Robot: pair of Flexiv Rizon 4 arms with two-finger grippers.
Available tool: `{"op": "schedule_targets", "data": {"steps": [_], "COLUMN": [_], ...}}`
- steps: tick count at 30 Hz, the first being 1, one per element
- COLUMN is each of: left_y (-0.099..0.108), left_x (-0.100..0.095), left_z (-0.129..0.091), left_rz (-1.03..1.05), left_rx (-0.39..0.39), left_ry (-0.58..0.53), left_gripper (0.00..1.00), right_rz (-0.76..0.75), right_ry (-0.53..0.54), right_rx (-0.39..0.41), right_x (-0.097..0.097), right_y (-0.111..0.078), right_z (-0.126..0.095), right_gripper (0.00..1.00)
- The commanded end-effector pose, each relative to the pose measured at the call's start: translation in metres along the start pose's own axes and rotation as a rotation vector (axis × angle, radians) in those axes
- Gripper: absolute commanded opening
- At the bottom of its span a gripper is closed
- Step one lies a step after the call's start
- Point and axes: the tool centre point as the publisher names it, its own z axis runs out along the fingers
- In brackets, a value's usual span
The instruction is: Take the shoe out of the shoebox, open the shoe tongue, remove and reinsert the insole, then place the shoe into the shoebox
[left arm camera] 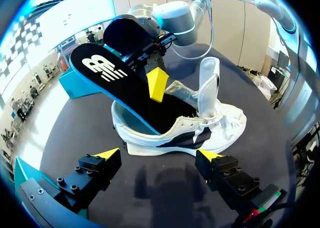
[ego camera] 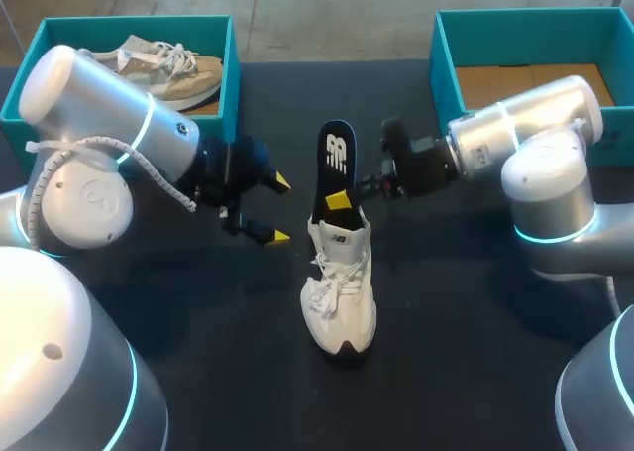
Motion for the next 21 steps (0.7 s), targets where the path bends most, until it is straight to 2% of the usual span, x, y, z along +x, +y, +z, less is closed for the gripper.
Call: {"op": "schedule_targets", "data": {"steps": [1,2,12,21], "left_y": [0.0,0.0,0.0,0.0], "left_x": [0.001,0.001,0.001,0.001], "left_z": [0.0,0.0,0.0,0.0], "left_rz": [0.0,0.0,0.0,0.0], "left_rx": [-0.002,-0.002,-0.002,-0.002], "left_ry": [-0.002,-0.002,-0.002,-0.002], "left_gripper": [1.0,1.0,1.0,1.0], "right_rz": [0.011,0.017,0.103,0.147], "right_ry": [0.025,0.03,0.059,0.07], "right_rx": [0.012,0.015,0.086,0.079], "right_x": [-0.012,-0.013,-0.012,-0.001], "right_y": [-0.001,-0.002,-0.017,-0.03], "right_z": [0.006,0.006,0.004,0.013], "right_gripper": [0.1,0.0,0.0,0.0]}}
